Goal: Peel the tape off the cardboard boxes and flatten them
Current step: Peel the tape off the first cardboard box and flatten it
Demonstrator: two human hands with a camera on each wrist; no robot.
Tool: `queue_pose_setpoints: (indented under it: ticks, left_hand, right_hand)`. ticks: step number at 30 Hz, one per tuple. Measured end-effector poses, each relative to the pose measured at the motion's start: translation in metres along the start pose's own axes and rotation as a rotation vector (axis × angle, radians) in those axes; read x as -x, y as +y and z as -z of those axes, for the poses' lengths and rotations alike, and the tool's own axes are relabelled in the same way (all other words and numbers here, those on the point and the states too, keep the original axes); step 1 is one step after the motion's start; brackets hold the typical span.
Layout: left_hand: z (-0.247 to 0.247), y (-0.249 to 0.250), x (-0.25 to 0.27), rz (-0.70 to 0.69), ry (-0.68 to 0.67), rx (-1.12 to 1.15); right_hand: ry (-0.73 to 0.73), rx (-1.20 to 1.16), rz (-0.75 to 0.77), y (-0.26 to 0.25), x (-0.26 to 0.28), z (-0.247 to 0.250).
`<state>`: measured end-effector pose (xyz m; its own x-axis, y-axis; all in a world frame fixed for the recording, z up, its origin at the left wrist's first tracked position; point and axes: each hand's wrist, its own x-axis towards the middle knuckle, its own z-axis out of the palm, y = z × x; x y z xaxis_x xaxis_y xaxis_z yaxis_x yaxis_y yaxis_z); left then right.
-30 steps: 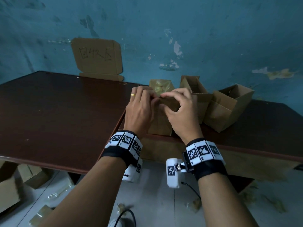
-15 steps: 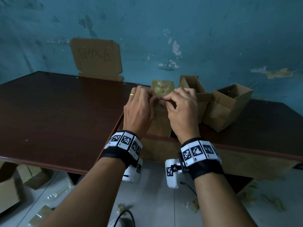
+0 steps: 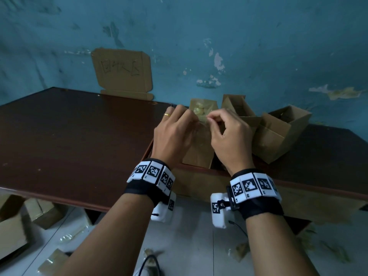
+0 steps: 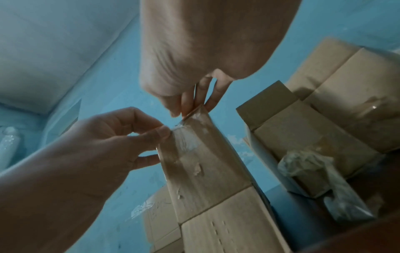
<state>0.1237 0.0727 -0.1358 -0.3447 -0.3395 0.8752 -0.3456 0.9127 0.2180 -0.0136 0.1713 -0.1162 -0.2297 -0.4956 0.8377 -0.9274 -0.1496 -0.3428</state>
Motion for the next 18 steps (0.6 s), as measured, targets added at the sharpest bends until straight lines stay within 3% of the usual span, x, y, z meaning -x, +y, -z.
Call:
queue_pose_setpoints:
  ticks: [6, 18]
  left_hand:
    - [0.0006, 0.001, -0.0033, -0.001, 0.017, -0.063]
    - [-0.0018, 0.0025, -0.0013, 0.07, 0.032, -0.027]
  right_hand:
    - [-0.064, 0.016, -0.01, 0.0032, 0.0017, -0.0008]
    - [0.032, -0.01, -0.04, 0.005, -0.0032, 0.0012]
